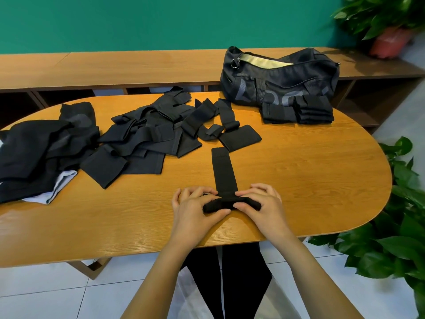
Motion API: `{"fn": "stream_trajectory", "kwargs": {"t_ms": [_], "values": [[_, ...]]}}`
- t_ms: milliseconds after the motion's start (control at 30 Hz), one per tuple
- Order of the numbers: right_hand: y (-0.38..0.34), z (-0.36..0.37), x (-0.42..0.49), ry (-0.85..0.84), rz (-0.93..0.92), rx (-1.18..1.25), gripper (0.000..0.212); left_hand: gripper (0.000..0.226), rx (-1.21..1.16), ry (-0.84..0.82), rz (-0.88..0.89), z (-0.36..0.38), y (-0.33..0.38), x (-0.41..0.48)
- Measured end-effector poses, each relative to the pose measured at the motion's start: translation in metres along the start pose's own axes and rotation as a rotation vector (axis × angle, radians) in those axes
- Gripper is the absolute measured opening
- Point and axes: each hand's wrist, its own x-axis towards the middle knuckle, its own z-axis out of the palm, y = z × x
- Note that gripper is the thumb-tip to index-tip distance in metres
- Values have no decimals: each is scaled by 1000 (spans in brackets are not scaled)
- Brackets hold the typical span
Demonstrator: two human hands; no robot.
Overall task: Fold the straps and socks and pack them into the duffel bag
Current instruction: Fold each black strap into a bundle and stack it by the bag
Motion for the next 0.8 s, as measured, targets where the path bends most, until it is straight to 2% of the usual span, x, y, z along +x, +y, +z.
{"fn": "stream_trajectory", "kwargs": {"t_ms": [100,167,233,400,500,567,667,800], "values": [[-3,0,-1,5,-5,13,41,24,-15,9,-7,0,0,0],[-4,-2,-1,22,-1,22,39,20,-41,20,-25,0,1,0],[-6,-4,-2,38,27,50,30,24,-58,25,-33,0,1,0],[-11,-5,-5,40,-29,-13,26,42,-70,20,-33,-1,2,0],[-10,-5,-5,75,9,6,21,42,-91,22,-30,-2,3,0],[-8,-3,-5,85,30,11,23,39,-112,30,-30,-3,4,0],[-6,-3,-5,85,19,6,26,46,-116,42,-36,-2,4,0],[-5,-2,-4,33,-1,-85,40,54,-127,53,-46,-2,3,-1]]}}
